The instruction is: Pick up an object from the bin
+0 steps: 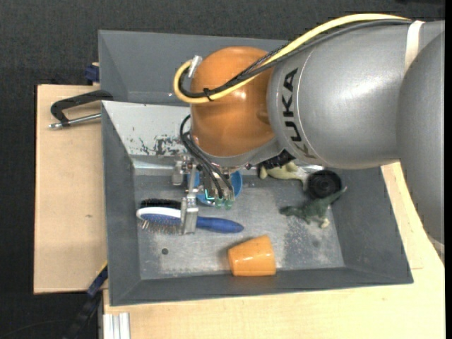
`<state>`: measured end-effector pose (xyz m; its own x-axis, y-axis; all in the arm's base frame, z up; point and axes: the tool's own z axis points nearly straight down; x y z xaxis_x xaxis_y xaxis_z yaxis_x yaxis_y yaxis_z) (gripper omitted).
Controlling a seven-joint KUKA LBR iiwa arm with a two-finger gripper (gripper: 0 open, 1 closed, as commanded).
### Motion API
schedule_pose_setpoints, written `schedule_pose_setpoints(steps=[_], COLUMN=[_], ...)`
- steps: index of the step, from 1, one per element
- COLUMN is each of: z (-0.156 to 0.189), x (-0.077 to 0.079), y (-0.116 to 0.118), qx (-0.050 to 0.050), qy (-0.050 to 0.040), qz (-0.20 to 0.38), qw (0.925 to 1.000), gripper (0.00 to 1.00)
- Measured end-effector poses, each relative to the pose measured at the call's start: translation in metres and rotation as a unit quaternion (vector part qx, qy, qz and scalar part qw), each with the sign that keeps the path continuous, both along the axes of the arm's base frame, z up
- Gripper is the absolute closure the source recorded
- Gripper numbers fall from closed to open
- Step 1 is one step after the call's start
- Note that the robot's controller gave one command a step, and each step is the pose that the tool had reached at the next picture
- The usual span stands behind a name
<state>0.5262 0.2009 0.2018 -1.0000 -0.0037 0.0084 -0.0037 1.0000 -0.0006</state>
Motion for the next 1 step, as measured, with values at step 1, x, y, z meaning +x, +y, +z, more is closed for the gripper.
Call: schedule_pose_setpoints(steps=[1], z=[-0.1355], x=[0.0211], y=[-0.0313], qx=[-0.001], qy=[-0.0005], qz=[0.021], qw=[0.9998], gripper=[0.00])
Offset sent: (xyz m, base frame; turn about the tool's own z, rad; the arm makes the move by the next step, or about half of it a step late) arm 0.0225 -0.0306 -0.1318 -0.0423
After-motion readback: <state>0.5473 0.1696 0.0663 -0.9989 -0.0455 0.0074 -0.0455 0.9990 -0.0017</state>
